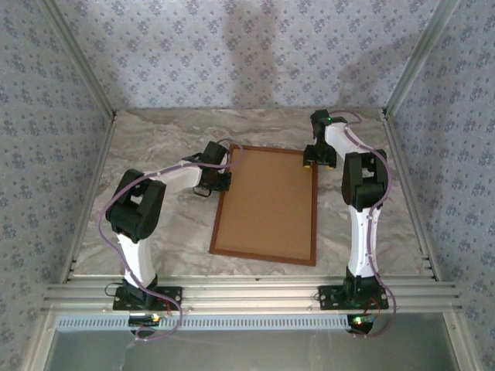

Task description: Put the photo into the frame

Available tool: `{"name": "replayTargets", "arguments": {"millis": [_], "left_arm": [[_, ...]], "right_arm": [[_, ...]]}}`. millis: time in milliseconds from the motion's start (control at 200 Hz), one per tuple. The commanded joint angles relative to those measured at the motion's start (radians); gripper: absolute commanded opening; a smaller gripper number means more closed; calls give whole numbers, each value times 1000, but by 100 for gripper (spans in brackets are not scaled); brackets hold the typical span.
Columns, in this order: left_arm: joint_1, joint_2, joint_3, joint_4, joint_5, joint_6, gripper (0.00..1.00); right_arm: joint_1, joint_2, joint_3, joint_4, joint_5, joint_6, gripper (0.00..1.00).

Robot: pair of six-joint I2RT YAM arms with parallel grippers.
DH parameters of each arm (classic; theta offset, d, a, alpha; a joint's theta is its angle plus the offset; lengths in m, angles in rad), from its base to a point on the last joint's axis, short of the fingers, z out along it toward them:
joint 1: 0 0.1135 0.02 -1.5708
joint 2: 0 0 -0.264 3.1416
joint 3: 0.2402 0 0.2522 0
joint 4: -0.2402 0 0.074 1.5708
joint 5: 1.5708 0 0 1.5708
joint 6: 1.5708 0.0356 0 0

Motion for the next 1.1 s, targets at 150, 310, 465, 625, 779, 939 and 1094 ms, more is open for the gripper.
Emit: {"name": "replayTargets", "arguments": {"millis": [150,310,465,625,779,939,1094], "left_arm": [[-11,60,-39,-144,-8,18,5],[-10,64,-36,-145,-3,18,5],[-10,65,-35,-147,-3,18,5],[-10,66,-32,-150,-3,18,5],[-8,67,-31,-151,-3,20,5],[-9,69,-30,-152,-3,18,5],[-9,69,-30,-151,-3,20,5]], "right_arm": [[-16,-99,-48,-4,-23,12,67],[-31,-100,-46,-21,14,0,68],[-41,-83,-53,-15,11,-1,67],[-41,-58,-51,-4,0,-2,68],[-41,-31,-33,-6,-16,-3,68],[-34,-7,-20,-20,-18,-3,67],[-35,15,-16,-37,-16,-4,68]]}}
